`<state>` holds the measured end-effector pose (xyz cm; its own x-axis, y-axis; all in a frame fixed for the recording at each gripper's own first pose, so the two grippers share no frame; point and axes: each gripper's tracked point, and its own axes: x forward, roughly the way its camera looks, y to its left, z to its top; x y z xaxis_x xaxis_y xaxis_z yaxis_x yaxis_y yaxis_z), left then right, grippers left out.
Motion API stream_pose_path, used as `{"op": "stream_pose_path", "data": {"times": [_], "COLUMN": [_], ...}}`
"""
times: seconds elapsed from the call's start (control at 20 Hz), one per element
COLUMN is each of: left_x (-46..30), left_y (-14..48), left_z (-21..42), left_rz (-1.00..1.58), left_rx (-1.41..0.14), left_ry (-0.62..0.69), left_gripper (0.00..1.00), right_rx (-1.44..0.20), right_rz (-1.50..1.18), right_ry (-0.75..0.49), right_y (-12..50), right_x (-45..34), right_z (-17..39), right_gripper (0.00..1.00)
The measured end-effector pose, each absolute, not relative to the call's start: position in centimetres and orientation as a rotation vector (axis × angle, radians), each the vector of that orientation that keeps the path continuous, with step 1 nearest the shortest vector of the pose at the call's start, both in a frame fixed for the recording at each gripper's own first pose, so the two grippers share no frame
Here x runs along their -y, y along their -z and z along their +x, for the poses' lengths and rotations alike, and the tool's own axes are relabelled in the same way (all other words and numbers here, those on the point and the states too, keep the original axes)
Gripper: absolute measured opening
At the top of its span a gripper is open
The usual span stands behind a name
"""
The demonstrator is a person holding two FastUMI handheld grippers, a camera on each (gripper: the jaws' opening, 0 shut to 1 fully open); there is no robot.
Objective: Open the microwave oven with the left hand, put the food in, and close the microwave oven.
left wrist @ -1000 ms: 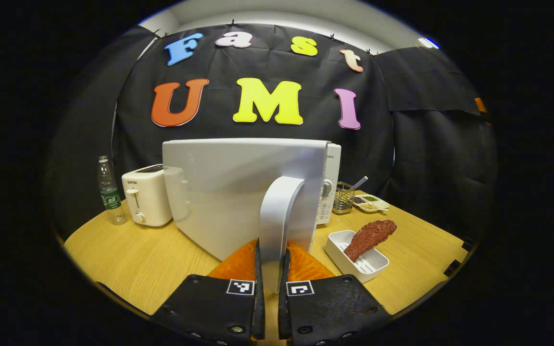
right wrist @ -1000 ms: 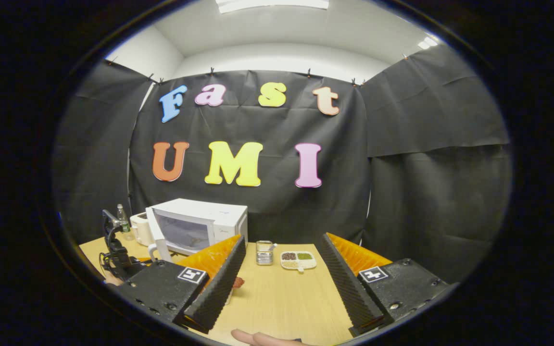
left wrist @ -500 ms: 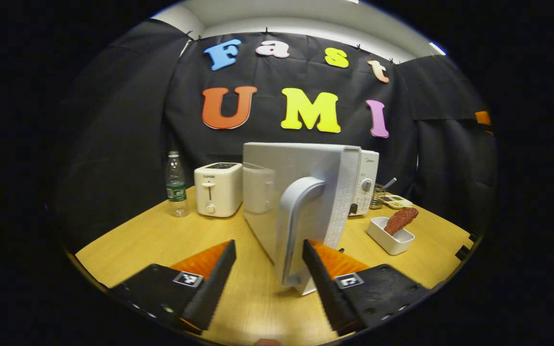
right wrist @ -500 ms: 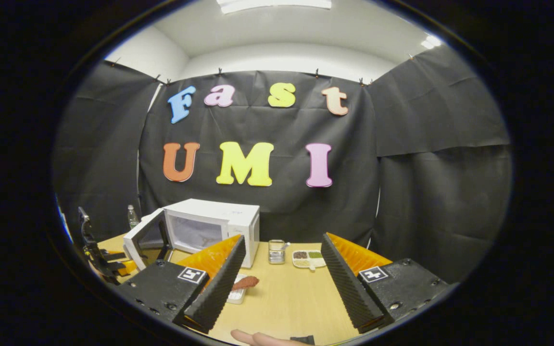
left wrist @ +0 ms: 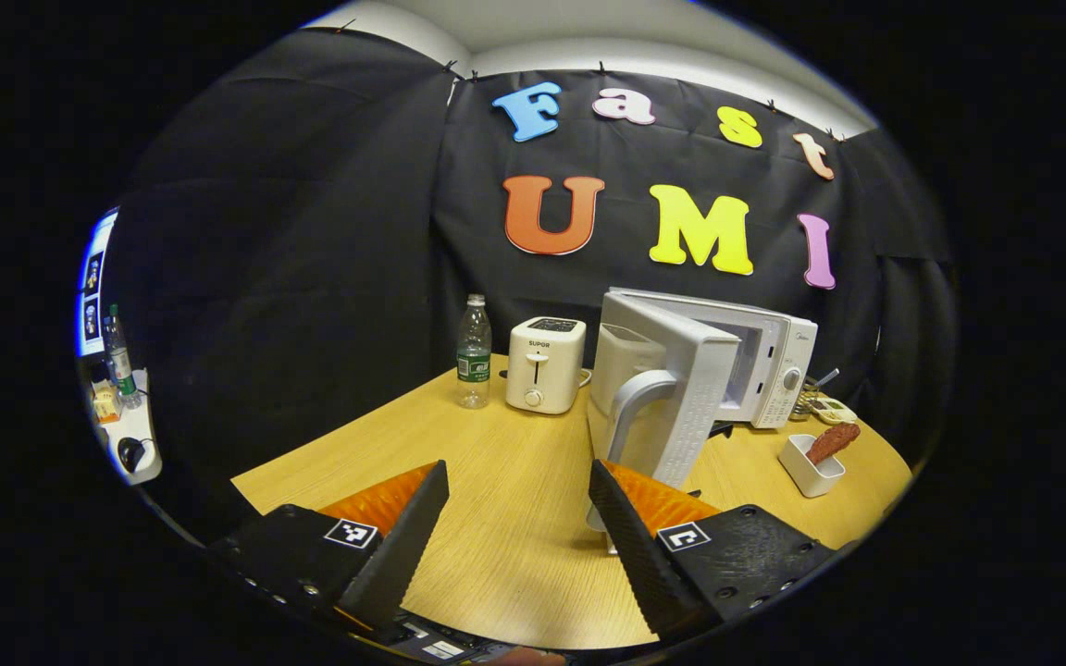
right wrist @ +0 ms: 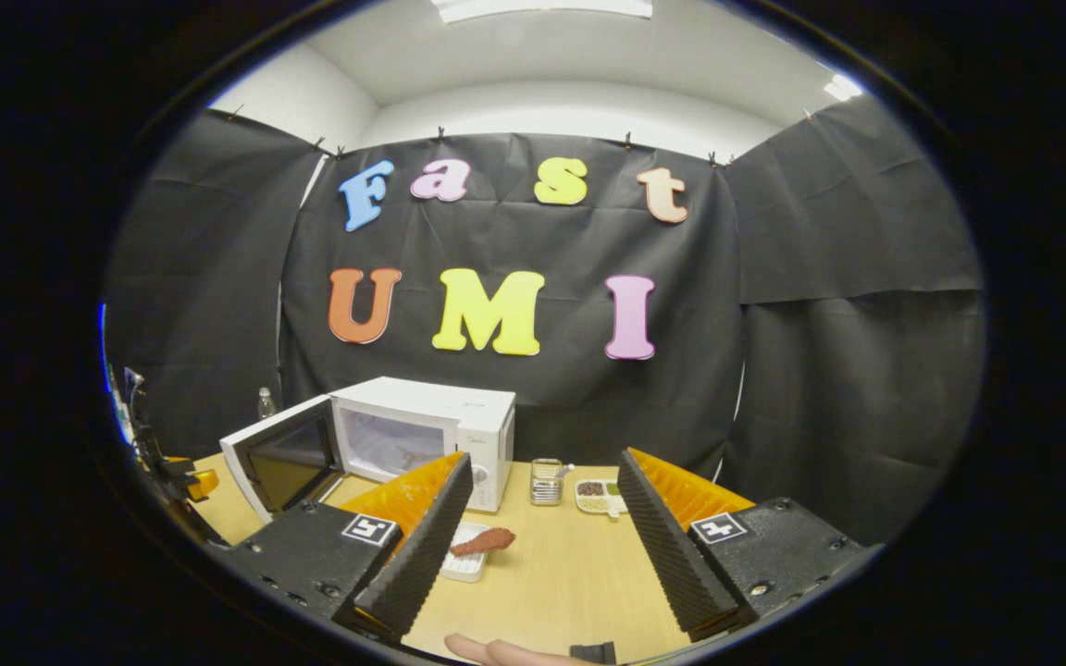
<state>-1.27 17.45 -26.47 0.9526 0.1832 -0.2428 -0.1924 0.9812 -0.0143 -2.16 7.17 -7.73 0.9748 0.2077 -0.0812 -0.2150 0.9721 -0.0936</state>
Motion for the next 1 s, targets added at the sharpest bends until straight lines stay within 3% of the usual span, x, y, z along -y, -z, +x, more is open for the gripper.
{"op": "stream_pose_path", "data": {"times": [0.55, 0.8, 1.0], "left_x": [-12.2, -8.0, -5.5], "left_y": [9.9, 5.5, 3.9], "left_z": [-2.5, -1.6, -0.1], "left_rz": [0.11, 0.083, 0.066], "left_rx": [-0.001, 0.056, 0.077], "left_ry": [-0.165, -0.104, -0.069], "left_gripper": [0.93, 0.94, 0.94], "right_rx": [-0.186, -0.352, -0.591], "right_rz": [-0.108, -0.118, -0.09], "right_ry": [-0.254, -0.335, -0.465], "right_y": [8.4, 11.8, 17.6], "right_x": [-8.1, -9.7, -11.8], "right_z": [5.4, 9.5, 12.1], "right_gripper": [0.96, 0.96, 0.96]}}
